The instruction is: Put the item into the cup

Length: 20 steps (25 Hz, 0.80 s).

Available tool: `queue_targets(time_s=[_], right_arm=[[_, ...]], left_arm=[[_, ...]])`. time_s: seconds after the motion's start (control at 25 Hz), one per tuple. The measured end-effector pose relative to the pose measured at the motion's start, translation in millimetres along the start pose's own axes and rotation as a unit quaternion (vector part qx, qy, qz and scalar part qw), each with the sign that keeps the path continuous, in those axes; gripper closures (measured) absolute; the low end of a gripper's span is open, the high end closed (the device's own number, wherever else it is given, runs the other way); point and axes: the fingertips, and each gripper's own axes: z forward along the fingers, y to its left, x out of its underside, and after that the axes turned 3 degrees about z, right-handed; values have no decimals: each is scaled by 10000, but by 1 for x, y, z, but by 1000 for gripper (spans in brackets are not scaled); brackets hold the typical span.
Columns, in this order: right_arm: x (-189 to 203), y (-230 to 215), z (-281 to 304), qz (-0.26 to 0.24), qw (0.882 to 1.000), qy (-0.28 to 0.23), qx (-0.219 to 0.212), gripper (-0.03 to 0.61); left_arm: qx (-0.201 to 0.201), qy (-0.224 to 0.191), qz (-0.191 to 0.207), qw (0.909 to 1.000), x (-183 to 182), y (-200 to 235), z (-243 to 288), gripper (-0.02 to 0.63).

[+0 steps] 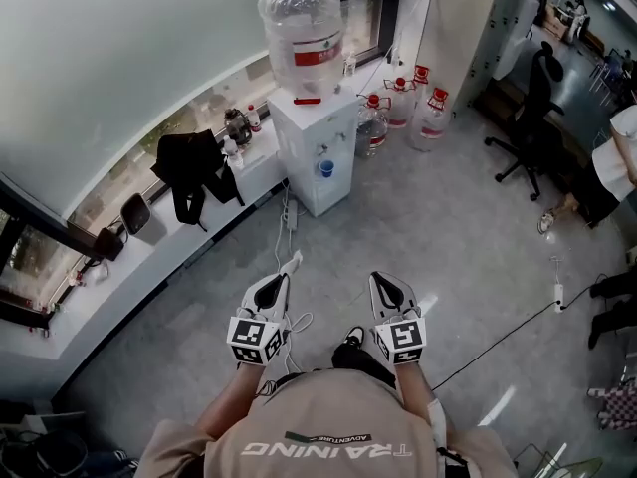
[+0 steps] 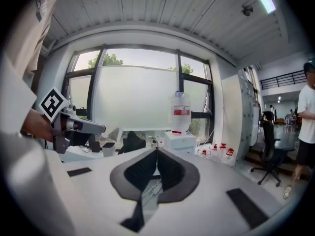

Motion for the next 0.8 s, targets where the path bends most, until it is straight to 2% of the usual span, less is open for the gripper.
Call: queue_targets(time_s=[0.24,0.44,0.8], right_arm=[[-17,-50,35,-59,9997,-101,-195,566],[-20,-86,61,-111,9994,-102,-305,566],[-16,-114,95,38,9992,33,-396,566]], left_arm=[[-192,-89,37,9998,-29,4,55,604],[-244,-107,15,9996,-35,1,100,604],[-246,35,-32,9997,-44,16,150,604]])
